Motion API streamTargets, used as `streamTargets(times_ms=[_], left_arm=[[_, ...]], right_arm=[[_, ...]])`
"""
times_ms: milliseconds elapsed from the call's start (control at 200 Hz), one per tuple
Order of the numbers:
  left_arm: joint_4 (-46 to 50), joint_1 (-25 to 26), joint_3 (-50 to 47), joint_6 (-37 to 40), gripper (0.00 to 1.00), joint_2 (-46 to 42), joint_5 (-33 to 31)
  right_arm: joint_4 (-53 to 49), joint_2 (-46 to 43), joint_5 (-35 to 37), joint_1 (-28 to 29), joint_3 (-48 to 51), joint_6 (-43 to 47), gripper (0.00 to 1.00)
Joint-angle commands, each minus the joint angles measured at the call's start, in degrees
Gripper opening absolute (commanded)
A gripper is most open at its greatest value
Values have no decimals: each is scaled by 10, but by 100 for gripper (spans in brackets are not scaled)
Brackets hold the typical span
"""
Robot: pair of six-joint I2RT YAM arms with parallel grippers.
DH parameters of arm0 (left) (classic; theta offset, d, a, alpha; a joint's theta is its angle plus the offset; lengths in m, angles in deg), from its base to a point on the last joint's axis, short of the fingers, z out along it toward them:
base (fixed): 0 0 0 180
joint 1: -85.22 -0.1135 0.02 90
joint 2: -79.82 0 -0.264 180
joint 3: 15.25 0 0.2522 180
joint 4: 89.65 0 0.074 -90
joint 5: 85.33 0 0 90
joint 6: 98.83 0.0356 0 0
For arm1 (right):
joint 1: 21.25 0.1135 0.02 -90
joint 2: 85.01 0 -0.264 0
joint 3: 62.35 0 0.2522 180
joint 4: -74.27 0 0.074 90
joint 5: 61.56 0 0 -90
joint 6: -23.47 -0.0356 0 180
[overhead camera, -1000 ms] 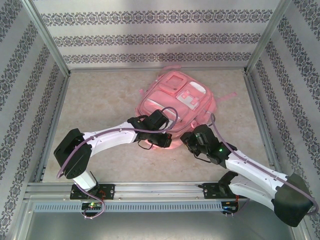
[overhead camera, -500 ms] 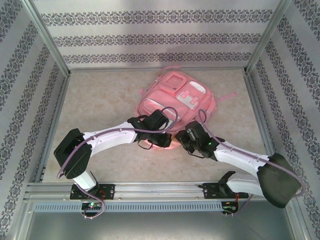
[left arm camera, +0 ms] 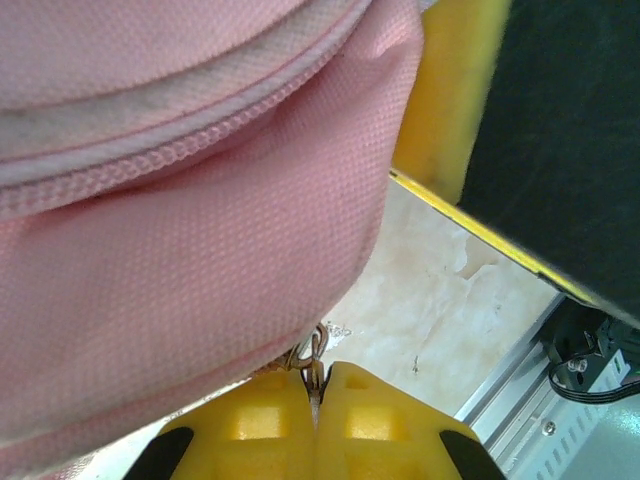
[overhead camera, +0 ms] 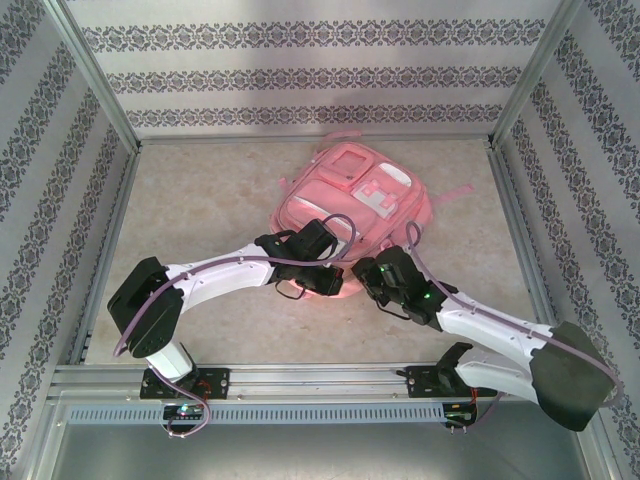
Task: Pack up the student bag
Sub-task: Zip the student bag at the center of the table.
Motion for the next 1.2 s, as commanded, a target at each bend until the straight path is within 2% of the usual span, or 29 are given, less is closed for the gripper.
streamTargets(times_ms=[0, 85, 190, 330, 450, 580, 749, 1194], left_arm=[[-17, 10, 19, 1, 0, -7, 30], [-13, 10, 24, 2, 0, -6, 30], [-8, 10, 31, 5, 0, -7, 31], [3, 10, 37, 10, 0, -4, 29], [18, 10, 36, 17, 0, -3, 19], [62, 10, 43, 38, 0, -4, -15], [108, -2, 39, 48, 0, -14, -53], [116, -71, -16, 45, 0, -60, -38]], right_arm=[[34, 3, 31, 3, 0, -3, 41], [45, 31, 17, 1, -4, -3, 44], [63, 76, 4, 1, -5, -5, 43], [84, 105, 4, -1, -3, 0, 19], [53, 90, 23, 0, -10, 21, 0], [15, 64, 46, -6, -13, 42, 0], [2, 42, 38, -27, 1, 58, 0], [-55, 0, 11, -96, 10, 120, 0]])
